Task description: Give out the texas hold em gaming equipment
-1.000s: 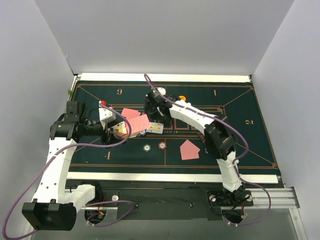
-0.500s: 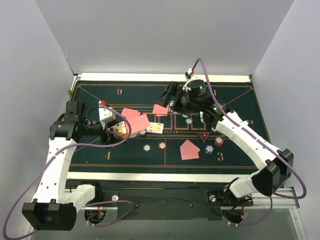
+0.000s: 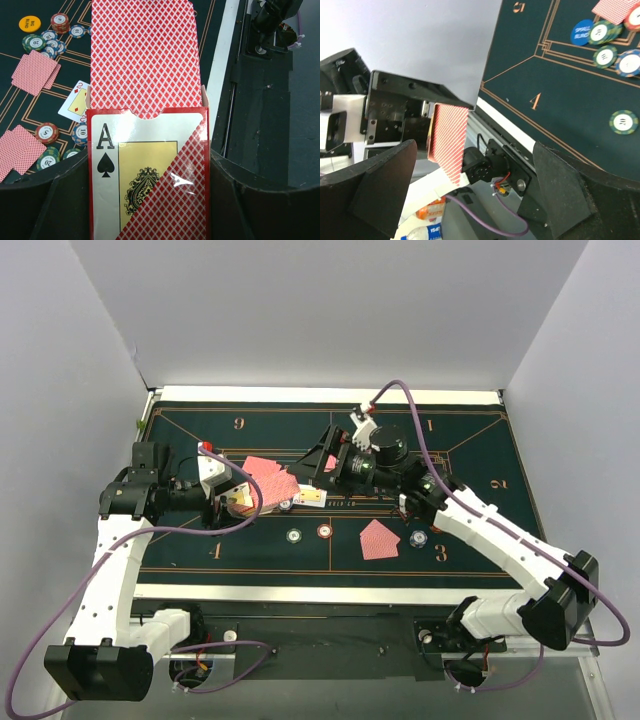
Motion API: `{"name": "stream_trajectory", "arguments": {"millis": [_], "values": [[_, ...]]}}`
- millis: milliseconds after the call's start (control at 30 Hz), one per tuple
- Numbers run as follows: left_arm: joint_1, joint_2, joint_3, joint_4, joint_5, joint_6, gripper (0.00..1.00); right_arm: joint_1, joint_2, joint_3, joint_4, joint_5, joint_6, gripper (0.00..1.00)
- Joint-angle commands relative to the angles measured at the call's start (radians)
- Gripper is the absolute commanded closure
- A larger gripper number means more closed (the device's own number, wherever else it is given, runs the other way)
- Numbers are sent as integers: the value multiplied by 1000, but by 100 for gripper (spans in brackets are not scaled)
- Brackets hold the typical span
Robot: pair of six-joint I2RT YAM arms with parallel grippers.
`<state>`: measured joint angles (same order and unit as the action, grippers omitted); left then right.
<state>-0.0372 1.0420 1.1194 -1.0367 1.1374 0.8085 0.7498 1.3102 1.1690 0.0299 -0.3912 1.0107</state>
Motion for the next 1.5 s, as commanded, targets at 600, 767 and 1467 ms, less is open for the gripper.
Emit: {"name": "stream_trajectory", "arguments": {"millis": [600, 767, 1467], "values": [[7, -10, 26, 26, 41, 6, 100, 141, 74, 35, 84, 49, 43, 42], [7, -10, 26, 26, 42, 8, 100, 129, 51, 24, 68, 64, 37, 53], [7, -7, 23, 44, 47, -6, 100, 75, -20, 23, 18, 77, -8, 69]]}}
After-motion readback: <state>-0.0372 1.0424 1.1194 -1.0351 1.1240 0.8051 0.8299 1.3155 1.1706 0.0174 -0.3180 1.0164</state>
